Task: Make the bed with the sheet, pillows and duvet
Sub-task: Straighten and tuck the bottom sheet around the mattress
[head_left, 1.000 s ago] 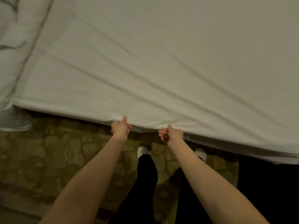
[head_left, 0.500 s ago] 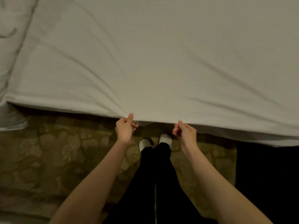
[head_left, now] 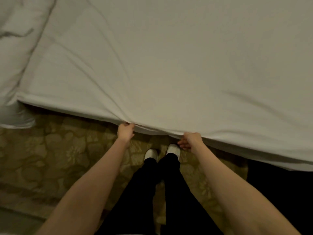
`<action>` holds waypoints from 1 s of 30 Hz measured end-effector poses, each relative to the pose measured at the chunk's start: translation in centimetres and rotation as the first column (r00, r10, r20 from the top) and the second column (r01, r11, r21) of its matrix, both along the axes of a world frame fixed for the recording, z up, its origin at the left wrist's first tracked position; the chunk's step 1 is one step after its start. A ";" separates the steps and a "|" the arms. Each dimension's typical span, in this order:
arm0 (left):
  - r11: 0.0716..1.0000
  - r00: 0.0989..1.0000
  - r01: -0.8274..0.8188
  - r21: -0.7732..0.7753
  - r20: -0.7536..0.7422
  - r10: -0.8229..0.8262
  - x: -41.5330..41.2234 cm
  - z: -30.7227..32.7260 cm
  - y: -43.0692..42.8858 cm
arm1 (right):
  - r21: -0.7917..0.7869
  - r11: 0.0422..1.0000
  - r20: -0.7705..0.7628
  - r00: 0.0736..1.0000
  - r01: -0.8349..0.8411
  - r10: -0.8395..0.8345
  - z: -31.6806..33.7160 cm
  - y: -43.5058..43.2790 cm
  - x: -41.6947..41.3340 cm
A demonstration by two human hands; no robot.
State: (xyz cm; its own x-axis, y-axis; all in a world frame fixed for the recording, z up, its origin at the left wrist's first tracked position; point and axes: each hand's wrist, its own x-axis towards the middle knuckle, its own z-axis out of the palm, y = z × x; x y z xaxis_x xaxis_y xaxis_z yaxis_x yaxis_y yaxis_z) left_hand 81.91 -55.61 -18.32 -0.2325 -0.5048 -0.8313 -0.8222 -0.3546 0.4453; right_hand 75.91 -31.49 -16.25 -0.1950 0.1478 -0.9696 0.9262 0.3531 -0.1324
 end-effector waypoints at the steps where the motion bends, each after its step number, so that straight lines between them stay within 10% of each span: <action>1: 0.999 0.999 -0.045 -0.020 -0.016 0.045 0.0 0.3 -0.5 | -0.012 0.998 0.043 0.997 -0.066 0.066 0.4 -0.4 0.1; 5: 0.974 0.974 -0.212 -0.075 -0.092 0.205 -0.2 1.0 -4.0 | -0.152 0.947 0.047 0.955 -0.283 0.292 2.3 -4.3 -0.2; 12: 0.917 0.915 -0.395 -0.063 -0.118 0.386 -0.5 0.8 -14.8 | -0.311 0.923 -0.121 0.973 -0.227 0.198 3.7 -16.3 -0.9; 21: 0.906 0.909 -0.413 -0.091 -0.111 0.403 0.8 1.8 -30.5 | -0.273 0.944 0.170 0.975 0.184 -0.141 2.1 -32.9 2.3; 30: 0.980 0.976 -0.196 -0.037 -0.107 0.191 2.6 2.0 -34.2 | -0.059 0.885 -0.040 0.885 0.461 -0.464 0.7 -37.3 4.0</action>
State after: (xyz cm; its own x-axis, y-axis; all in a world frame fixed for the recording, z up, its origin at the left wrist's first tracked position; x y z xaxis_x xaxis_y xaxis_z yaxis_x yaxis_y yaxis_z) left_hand 84.56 -89.78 -16.28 -0.2094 -0.5867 -0.7823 -0.6894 -0.4788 0.5436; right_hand 79.94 -68.78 -15.57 -0.1654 0.1886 -0.9680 0.9742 -0.1215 -0.1901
